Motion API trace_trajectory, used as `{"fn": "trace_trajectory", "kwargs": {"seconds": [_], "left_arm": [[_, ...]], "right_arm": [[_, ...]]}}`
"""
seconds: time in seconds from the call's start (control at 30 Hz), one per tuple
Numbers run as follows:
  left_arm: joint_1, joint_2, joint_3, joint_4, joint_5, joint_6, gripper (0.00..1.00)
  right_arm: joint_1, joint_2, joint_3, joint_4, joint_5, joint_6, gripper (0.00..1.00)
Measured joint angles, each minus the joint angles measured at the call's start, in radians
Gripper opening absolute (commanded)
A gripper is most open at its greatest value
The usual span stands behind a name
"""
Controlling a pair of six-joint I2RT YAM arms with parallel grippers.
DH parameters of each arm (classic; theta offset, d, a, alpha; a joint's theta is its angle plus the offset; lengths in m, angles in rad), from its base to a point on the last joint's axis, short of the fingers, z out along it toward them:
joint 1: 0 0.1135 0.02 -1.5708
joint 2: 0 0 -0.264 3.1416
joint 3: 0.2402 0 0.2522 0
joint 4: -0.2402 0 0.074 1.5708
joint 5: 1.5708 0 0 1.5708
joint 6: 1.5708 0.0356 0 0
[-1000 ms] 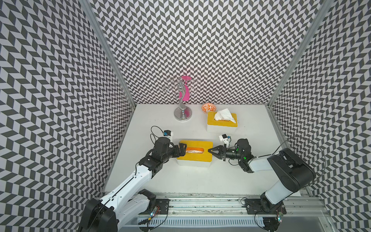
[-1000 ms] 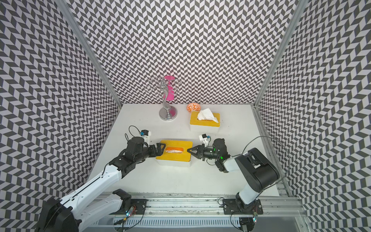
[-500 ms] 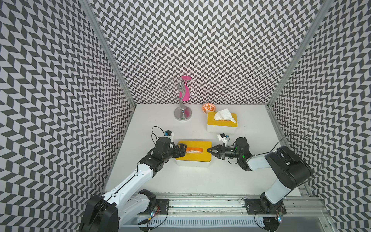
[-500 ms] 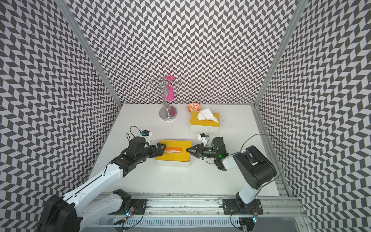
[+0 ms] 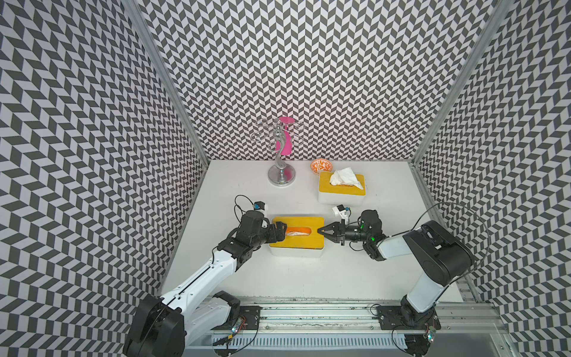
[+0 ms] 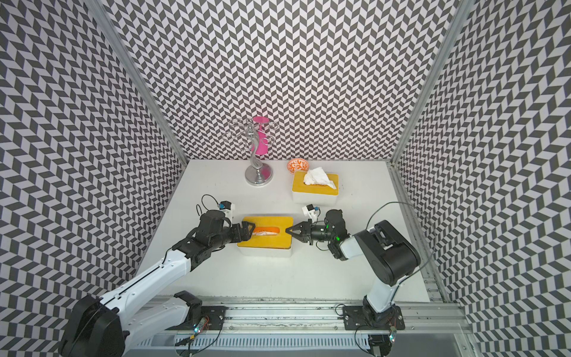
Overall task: Put the tissue paper into the tissue box
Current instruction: Close the box lid on the tissue box.
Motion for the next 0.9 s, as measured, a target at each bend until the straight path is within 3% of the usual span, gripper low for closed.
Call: {"fn": "trace_trajectory", "kwargs": {"seconds": [0.9], "left_arm": [[0.000,0.009,0.000,0.000,0.023,0.000,0.85]], "right_arm": [[-0.013,0.014,0.066,-0.121,-0.049,-0.076,0.00]]}}
